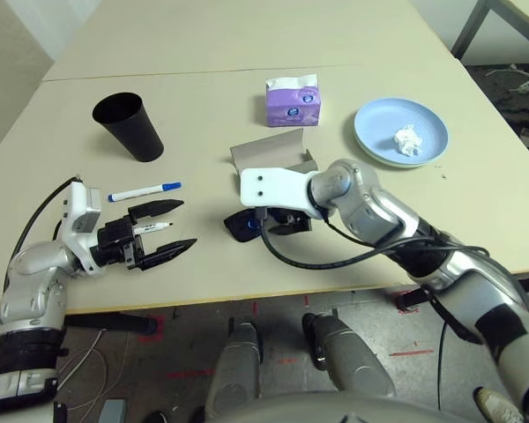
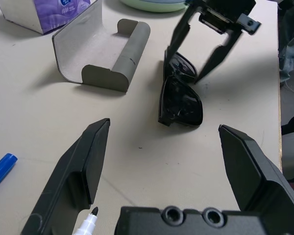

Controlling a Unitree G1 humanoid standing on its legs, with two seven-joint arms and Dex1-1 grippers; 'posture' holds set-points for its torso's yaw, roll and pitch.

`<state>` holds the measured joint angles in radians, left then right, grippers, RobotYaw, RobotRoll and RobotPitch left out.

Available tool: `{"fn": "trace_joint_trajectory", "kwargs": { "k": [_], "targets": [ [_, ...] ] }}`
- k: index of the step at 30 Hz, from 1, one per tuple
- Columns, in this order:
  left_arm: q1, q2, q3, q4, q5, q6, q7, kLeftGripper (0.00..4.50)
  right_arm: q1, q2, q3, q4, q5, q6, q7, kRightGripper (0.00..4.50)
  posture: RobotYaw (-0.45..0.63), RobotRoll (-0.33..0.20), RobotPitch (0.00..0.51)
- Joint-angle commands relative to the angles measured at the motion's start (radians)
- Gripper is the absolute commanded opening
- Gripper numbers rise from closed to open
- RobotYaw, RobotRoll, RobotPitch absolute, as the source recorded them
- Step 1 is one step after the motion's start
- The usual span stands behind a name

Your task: Organize and tidy the items on the table.

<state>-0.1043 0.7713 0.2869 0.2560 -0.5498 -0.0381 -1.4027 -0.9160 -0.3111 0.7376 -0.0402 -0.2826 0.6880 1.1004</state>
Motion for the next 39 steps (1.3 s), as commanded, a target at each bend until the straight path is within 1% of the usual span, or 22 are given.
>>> {"fn": "trace_joint_trajectory", "kwargs": {
  "k": [1,3,4,12,15,18,21,22,23,26,28,29,33,39],
  "targets": [
    [0.012,-0.001,0.0,-0.011,0.007,-0.003,0.001,4.5,0.025,-0.004,0.02,-0.021,0.01,0.004,0.017,0.89,-0.11,0.0,0.2],
    [0.012,-0.001,0.0,-0.013,0.005,-0.003,0.001,4.5,0.029,-0.009,0.018,-0.024,0.012,0.007,0.017,0.21,-0.11,0.0,0.2],
    [0.013,-0.001,0.0,-0.013,0.005,-0.002,0.0,4.5,0.031,-0.014,0.018,-0.026,0.011,0.007,0.018,0.01,-0.11,0.0,0.2],
    [0.01,-0.002,-0.002,-0.015,0.004,0.001,0.001,4.5,0.033,-0.021,0.016,-0.029,0.008,0.009,0.023,0.01,-0.11,0.0,0.201],
    [0.009,-0.003,-0.004,-0.013,0.006,0.001,0.003,4.5,0.017,-0.015,0.009,-0.046,0.015,0.017,0.031,0.01,-0.11,0.0,0.201],
    [0.008,-0.003,-0.004,-0.008,0.008,0.0,0.004,4.5,0.001,-0.019,0.002,-0.07,0.026,0.028,0.05,0.63,-0.11,0.0,0.199],
    [0.008,-0.001,-0.003,-0.002,0.01,-0.003,0.004,4.5,-0.04,-0.031,-0.011,-0.105,0.036,0.029,0.08,1.64,-0.11,0.0,0.199],
    [0.007,-0.001,-0.004,0.0,0.011,-0.003,0.005,4.5,-0.051,-0.034,-0.015,-0.108,0.038,0.026,0.085,2.1,-0.11,0.0,0.196],
    [0.006,-0.002,-0.004,0.001,0.011,-0.003,0.005,4.5,-0.061,-0.037,-0.019,-0.11,0.04,0.024,0.088,2.41,-0.11,0.0,0.196],
    [0.004,-0.003,-0.005,0.008,0.014,-0.006,0.005,4.5,-0.094,-0.041,-0.026,-0.109,0.049,0.008,0.094,3.52,-0.11,0.0,0.193],
    [0.004,-0.004,-0.006,0.009,0.015,-0.007,0.005,4.5,-0.098,-0.033,-0.022,-0.101,0.052,-0.01,0.087,4.21,-0.11,0.0,0.194],
    [0.003,-0.005,-0.007,0.01,0.015,-0.008,0.006,4.5,-0.094,-0.028,-0.015,-0.093,0.049,-0.024,0.081,4.48,-0.11,0.0,0.193],
    [0.003,-0.007,-0.007,0.009,0.016,-0.011,0.006,4.5,-0.061,-0.007,0.018,-0.031,0.011,-0.137,0.022,4.48,-0.1,0.0,0.193],
    [0.028,-0.007,0.001,-0.007,0.011,-0.012,0.007,4.5,-0.017,-0.015,0.034,0.049,-0.045,-0.319,-0.039,4.48,-0.1,0.0,0.192]
  ]
}}
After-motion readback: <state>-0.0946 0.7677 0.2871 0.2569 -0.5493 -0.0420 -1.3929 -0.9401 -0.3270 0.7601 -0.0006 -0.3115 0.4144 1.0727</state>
